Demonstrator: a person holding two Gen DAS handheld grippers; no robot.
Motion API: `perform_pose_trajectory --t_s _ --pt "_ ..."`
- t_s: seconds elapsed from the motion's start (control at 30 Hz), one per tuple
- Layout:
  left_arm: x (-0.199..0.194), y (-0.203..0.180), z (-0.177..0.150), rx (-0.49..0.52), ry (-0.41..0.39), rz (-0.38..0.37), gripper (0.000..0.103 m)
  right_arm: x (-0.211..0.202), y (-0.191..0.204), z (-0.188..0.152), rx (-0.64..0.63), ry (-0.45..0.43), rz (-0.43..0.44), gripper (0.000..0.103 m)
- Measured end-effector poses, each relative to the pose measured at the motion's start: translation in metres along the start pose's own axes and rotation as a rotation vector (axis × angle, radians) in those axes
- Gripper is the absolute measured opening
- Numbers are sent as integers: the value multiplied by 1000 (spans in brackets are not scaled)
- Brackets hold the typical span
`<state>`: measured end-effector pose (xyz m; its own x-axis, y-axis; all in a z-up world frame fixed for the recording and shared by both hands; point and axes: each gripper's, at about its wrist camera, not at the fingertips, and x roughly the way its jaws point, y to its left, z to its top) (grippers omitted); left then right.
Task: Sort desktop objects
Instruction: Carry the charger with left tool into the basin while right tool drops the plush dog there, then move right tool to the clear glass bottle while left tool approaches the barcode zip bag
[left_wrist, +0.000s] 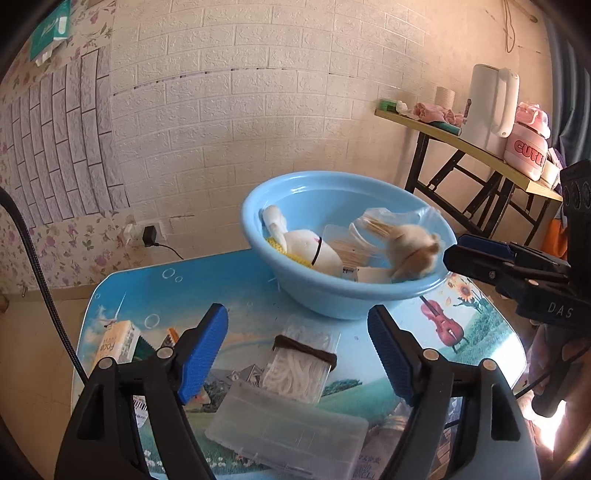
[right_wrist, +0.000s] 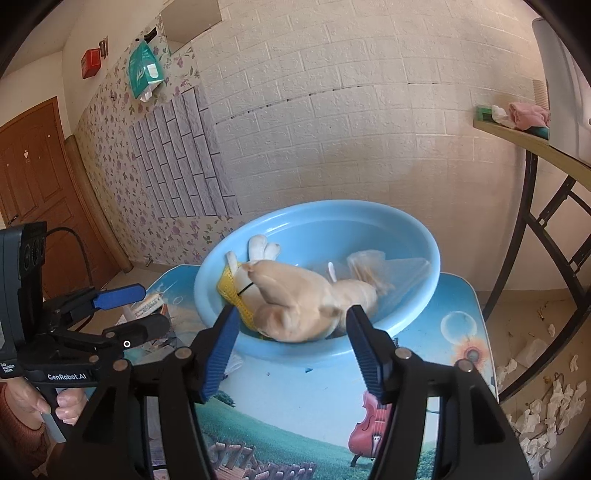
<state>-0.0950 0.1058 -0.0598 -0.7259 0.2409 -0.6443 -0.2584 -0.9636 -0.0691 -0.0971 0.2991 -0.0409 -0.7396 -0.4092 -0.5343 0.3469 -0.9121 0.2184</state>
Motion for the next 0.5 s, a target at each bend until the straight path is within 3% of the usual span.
perform_pose_trajectory --t_s 0.3,0.5 --pt "-22 6 -30 26 22 34 95 -10 21 -27 -34 63 7 60" --pt "-35 12 -56 39 38 67 98 -14 33 -51 -40 132 30 60"
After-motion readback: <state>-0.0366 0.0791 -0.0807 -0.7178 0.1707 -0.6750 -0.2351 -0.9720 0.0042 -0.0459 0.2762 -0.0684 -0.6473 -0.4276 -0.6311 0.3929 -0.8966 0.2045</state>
